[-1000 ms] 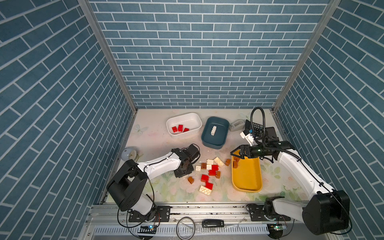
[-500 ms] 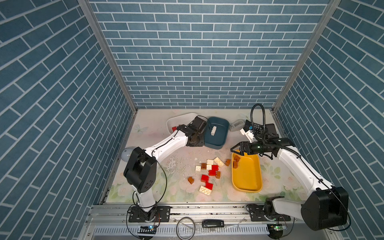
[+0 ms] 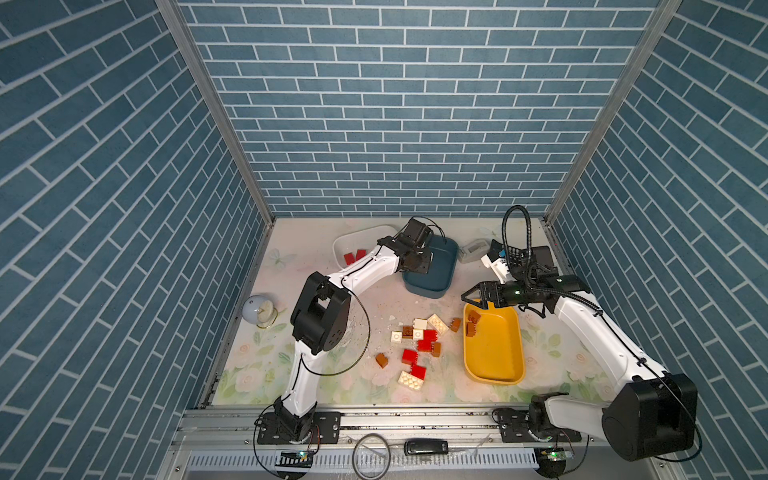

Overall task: Sort the legos into containers by color
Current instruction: 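Carry the cream brick with the left gripper into the teal tub and release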

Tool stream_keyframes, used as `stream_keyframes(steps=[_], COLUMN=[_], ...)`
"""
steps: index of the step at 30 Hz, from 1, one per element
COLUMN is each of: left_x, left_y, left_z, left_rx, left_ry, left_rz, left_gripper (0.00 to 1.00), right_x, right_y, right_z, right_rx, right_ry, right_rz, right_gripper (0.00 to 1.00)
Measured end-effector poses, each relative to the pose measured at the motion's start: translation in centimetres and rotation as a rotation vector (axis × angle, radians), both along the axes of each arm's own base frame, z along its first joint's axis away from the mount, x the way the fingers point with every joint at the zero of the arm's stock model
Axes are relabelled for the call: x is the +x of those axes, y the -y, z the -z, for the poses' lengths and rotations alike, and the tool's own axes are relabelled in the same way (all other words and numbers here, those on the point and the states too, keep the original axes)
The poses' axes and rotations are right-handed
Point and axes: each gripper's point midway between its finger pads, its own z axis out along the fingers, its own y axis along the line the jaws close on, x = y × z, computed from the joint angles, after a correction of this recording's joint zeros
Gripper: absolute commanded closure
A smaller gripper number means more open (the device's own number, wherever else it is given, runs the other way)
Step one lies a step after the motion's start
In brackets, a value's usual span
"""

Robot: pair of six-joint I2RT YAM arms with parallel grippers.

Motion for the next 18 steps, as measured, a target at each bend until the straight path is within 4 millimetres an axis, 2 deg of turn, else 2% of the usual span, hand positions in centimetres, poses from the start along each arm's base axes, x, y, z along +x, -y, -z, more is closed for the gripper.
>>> stream_keyframes(steps=[4,6,9,13,18], left_x=[1.9,2.5,2.3,1.5,-2.1], left_y=[0.8,0.9,0.4,-0.6,-2.9], left_z=[0.9,1.0,0.9,0.2,-3.4], left_rx=[0.023,0.036,0.057,0.085,0.09], left_ry=[0.024,0.036,0.032,0.013,0.001], left_rz=[0.003,0.001,-0.009,-0.016,-0.021], left_gripper=[0.46,0.35,0.31,0.27,0.24], right_x=[0.0,0.0,0.0,-0.2,-0.5], right_y=[0.1,0.1,0.2,0.3,0.4], right_z=[0.0,-0.1,-0.4,-0.7,-0.5], right_rx=[-0.004,-0.005,-0.007,-0.007,-0.008], right_ry=[0.004,0.007,0.019,0.036,0.032], right_rz=[0.003,0.004,0.007,0.01,0.01], right_gripper=[0.01,0.01,0.01,0.01,0.01])
